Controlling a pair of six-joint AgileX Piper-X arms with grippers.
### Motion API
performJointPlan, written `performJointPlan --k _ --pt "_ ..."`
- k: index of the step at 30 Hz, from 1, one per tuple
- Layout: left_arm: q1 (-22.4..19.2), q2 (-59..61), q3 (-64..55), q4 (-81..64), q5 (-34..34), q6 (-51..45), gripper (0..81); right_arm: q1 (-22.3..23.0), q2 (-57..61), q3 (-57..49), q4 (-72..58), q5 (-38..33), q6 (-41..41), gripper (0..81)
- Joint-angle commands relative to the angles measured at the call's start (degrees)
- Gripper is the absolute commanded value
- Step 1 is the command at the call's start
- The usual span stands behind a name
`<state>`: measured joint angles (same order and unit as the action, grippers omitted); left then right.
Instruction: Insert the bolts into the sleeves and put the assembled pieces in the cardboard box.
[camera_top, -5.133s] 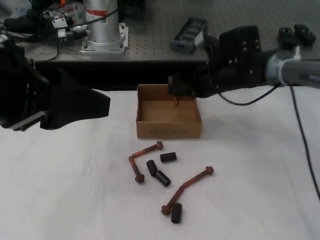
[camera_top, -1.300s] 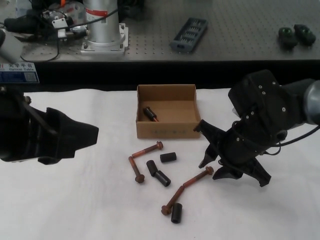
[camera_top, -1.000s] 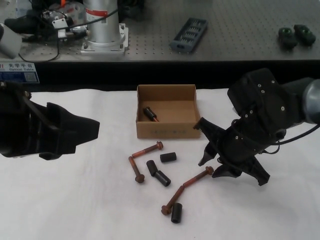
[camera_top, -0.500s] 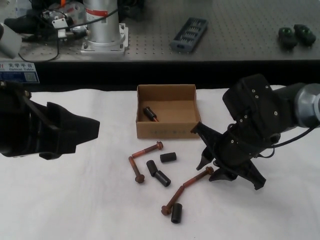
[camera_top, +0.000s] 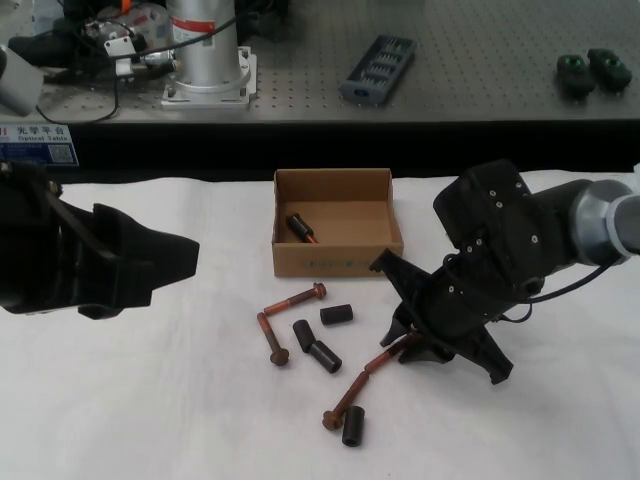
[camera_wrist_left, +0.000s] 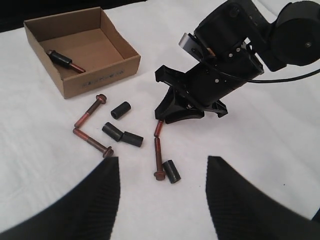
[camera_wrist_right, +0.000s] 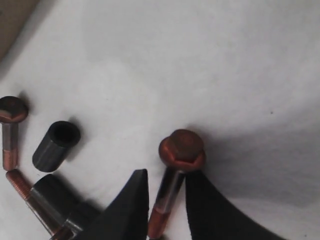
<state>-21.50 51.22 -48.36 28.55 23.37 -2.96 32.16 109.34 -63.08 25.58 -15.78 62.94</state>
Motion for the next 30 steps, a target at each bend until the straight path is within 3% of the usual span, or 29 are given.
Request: performJointPlan --k 1,6,13,20,30 --pt "0.1 -0.2 -0.2 -0.4 -0.1 0.4 38.4 0.1 1.0 -0.5 -0.1 -0.7 0.1 21.6" --pt "0.1 -0.2 -0.2 -0.4 -0.1 0.4 38.4 0.1 1.2 -0.5 2.0 -0.6 -0.9 19.3" --pt "0.1 -0.2 -0.2 -0.4 -0.1 0.4 38.4 -0.1 1.2 -0.5 2.2 -2.0 -6.6 0.6" --pt "0.1 -0.2 -0.2 -0.4 -0.1 0.4 38.4 -0.1 -1.3 -0.5 2.4 -2.6 -15.2 2.5" --pt "0.1 -0.1 -0.2 0.0 -0.9 0.7 38.4 -0.1 -11.4 -0.5 10.4 -1.9 -34.1 2.5"
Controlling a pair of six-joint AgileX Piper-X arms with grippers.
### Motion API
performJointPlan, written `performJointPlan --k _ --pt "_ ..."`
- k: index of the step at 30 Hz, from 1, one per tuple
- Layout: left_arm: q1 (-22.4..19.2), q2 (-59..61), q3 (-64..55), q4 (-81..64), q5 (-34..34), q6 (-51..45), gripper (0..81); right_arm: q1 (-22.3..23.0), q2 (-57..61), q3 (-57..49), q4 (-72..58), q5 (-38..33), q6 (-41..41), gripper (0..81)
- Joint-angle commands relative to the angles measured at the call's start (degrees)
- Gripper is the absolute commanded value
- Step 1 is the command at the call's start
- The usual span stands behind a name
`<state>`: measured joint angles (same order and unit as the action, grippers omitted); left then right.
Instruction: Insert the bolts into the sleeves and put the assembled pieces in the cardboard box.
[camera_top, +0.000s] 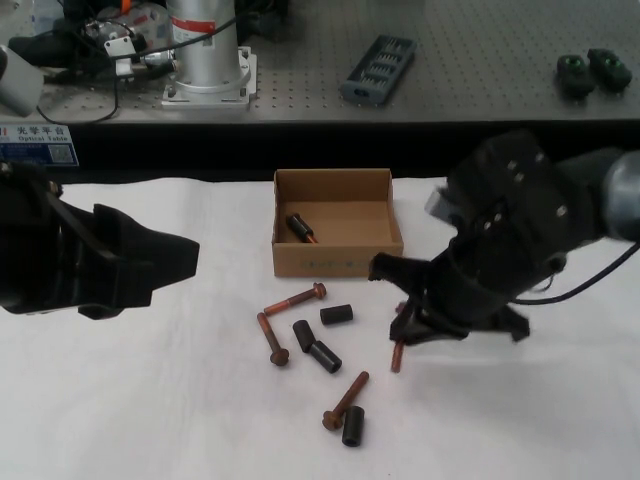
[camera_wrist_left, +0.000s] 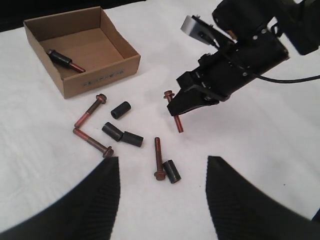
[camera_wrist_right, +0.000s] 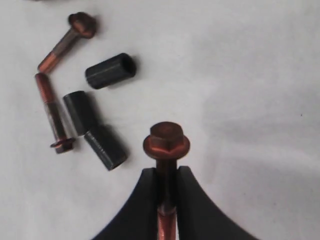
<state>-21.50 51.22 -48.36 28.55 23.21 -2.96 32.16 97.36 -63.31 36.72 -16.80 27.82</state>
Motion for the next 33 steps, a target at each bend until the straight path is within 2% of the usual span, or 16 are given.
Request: performJointPlan --k 1,6,11,17,20,26,33 --pt "0.1 -0.1 -0.2 0.1 -1.3 0.7 38.4 -0.1 -0.7 -0.2 0.5 -0.2 -1.1 2.5" --pt "-0.8 -0.1 -0.2 0.2 -3.8 3.5 38.4 -0.1 -7.5 1.7 3.6 0.8 -7.7 2.5" --pt "-4.3 2.7 -0.2 1.8 -9.6 2.1 38.4 -0.1 -15.9 5.8 4.9 0.8 -8.8 2.5" --pt "-9.9 10.0 -0.2 0.4 -16.7 -4.5 38.4 -0.1 -25.7 9.3 10.8 0.7 -12.5 2.5" --pt "-11.7 14.2 -0.2 -1.6 -18.0 -10.2 38.4 -0.1 -30.5 10.3 12.6 0.8 -12.5 2.5" --pt "-12.5 23.2 -0.2 -8.9 -20.2 -25.9 38.4 -0.1 -36.1 10.4 14.9 0.8 -12.5 2.5" --pt "-12.5 34.5 -3.7 -13.2 -20.4 -31.9 34.1 -0.1 -37.2 10.4 16.9 0.8 -12.5 2.5"
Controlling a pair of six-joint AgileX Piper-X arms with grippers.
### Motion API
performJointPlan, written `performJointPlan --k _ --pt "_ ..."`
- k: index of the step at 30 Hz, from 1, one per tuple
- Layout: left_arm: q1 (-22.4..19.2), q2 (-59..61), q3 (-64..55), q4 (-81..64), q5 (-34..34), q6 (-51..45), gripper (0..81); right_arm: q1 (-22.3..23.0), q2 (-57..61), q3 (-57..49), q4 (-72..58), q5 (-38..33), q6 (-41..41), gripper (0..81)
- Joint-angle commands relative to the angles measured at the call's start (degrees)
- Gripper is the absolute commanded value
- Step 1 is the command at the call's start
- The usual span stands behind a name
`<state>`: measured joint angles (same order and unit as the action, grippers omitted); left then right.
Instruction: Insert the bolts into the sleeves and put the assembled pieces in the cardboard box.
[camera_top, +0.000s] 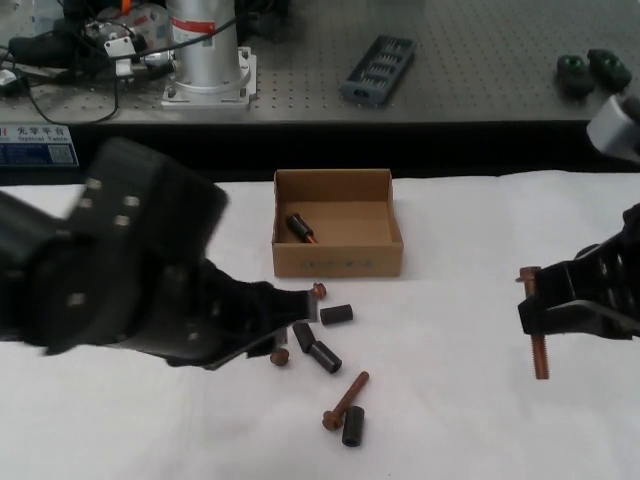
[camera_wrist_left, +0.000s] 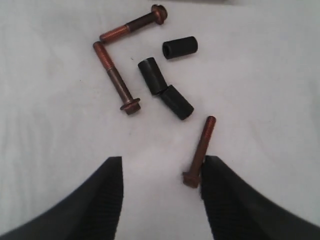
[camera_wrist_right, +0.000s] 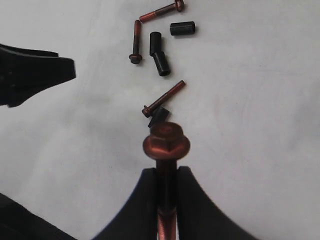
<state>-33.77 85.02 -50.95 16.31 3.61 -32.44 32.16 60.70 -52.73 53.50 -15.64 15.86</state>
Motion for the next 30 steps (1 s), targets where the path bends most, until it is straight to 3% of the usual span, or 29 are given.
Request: performJointPlan --k 1,12,30 --pt "-0.2 2.4 -1.9 -1.9 -0.8 -2.7 33.3 -0.1 -0.6 -0.2 0.2 -0.4 -0.6 2.5" --pt "-0.2 15.6 -11.9 -3.2 -0.8 -4.5 32.6 -0.1 -0.6 -0.2 0.8 -0.4 -0.4 2.5" --pt "-0.2 23.9 -15.9 -4.8 -2.3 -11.3 32.6 -0.1 -0.6 -0.2 1.2 -2.1 -0.1 2.5"
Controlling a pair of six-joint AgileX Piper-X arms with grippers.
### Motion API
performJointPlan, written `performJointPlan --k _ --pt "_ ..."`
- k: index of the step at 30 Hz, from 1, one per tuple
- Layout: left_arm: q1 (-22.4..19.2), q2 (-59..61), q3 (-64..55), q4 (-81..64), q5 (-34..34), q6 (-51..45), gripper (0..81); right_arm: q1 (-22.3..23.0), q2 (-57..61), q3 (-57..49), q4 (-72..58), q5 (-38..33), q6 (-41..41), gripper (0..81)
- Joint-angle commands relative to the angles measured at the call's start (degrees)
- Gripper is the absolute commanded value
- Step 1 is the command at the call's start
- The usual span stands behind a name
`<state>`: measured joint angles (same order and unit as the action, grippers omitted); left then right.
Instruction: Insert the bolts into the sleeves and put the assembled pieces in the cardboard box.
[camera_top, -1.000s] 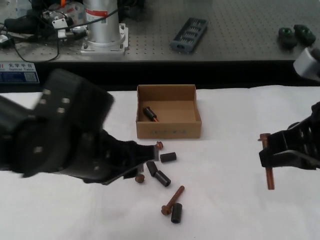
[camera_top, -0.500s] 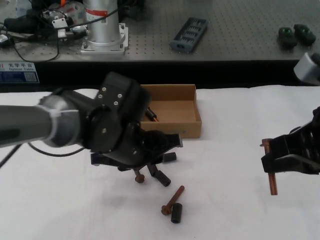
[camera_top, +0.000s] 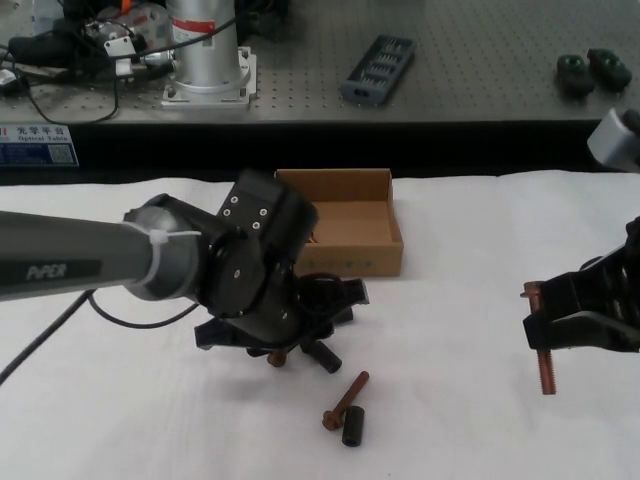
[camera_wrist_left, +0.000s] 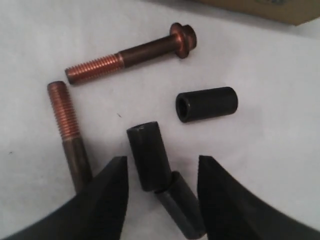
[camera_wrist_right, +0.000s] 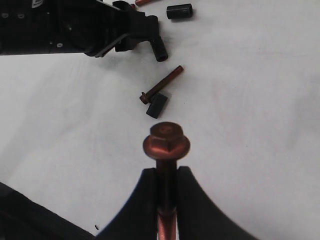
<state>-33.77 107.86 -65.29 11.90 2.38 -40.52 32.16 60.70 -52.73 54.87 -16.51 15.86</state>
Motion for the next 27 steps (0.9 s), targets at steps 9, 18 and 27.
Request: performJointPlan --k 9,18,27 --pt "-0.2 2.5 -2.1 -0.4 -3.3 -5.8 32.6 -0.1 -0.6 -0.2 -0.2 -1.4 -0.1 2.5" --pt "-0.2 2.5 -2.1 -0.5 -5.2 -5.8 32.6 -0.1 -0.6 -0.2 -0.2 -2.5 -0.1 2.5" --pt "-0.2 2.5 -2.1 -0.4 -6.3 -9.9 25.3 -0.1 -0.6 -0.2 -0.3 -2.5 -0.1 2.5"
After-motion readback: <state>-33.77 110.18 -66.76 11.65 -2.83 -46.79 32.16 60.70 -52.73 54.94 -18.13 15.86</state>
